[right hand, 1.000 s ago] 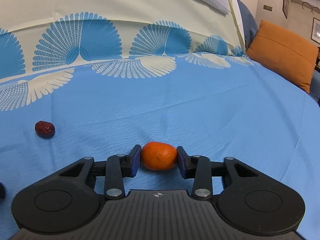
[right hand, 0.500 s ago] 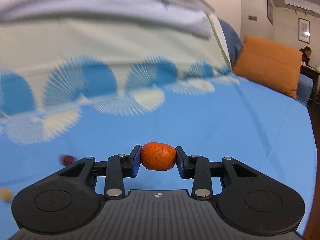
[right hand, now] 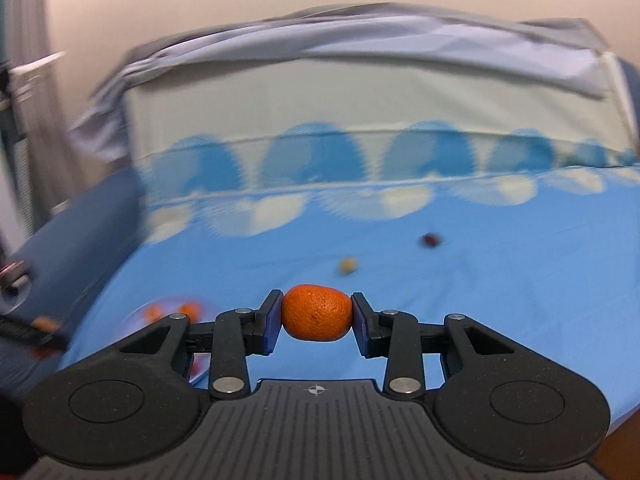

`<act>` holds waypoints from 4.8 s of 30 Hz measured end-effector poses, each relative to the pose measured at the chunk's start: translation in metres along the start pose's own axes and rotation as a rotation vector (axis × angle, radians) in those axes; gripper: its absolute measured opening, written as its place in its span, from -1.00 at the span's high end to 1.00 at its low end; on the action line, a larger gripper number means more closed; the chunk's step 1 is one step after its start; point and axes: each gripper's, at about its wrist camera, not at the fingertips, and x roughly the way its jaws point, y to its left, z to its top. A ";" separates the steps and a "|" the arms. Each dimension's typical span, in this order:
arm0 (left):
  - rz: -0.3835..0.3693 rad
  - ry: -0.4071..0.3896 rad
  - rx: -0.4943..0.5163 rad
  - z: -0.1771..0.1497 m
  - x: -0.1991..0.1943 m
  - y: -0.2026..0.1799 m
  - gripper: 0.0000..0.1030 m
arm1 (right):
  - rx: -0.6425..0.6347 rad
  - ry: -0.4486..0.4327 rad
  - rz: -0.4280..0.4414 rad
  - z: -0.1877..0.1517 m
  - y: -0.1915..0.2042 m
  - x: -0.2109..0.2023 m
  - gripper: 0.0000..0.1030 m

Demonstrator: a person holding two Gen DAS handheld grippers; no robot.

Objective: Organize fruits
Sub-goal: 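Carry both mandarins to the plate and open both tools to release, then lift both tools away from the plate toward the last fruits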

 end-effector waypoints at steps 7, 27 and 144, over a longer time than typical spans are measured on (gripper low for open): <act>-0.028 -0.033 -0.010 -0.033 -0.018 0.019 0.21 | -0.114 0.034 0.091 -0.017 0.054 -0.041 0.26; -0.078 -0.062 -0.097 -0.046 -0.025 0.050 0.21 | -0.258 0.032 0.096 -0.020 0.102 -0.057 0.26; 0.023 -0.105 0.032 -0.056 -0.030 0.036 -0.99 | -0.354 0.035 0.158 -0.029 0.135 -0.046 -0.99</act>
